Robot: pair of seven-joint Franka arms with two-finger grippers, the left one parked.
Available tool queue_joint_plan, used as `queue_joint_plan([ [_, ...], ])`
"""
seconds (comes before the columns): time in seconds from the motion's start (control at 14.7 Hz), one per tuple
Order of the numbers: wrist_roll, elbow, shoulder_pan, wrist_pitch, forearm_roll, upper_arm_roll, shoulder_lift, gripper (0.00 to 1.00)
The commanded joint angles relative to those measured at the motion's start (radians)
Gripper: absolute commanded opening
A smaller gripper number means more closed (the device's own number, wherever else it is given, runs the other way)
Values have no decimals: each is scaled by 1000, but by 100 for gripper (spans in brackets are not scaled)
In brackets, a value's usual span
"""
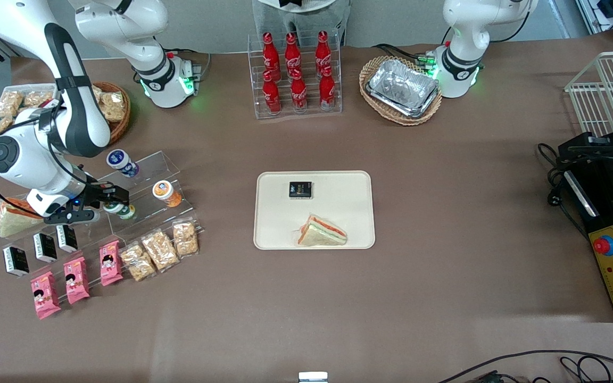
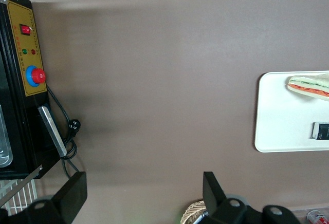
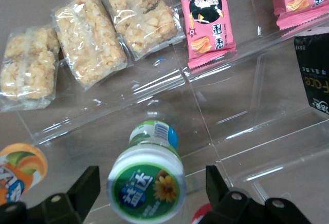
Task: Place green gum on tray
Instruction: 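Lower the right gripper and close it on the green-labelled bottle, then lift the green-labelled bottle up out of the acrylic stand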
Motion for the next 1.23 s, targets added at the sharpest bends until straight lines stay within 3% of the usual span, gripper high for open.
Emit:
queue_joint_plan([
  [0.0,-15,-6,3,48,22,1,27,72],
  [0.07,-15,-4,5,56,24,3,34,62],
  [0.27,-17,-1,0,70,24,3,41,54],
  [0.61,-27,29,2,32,24,3,12,53],
  [1.16,-47,579,-2,-650,12,-2,-15,53],
])
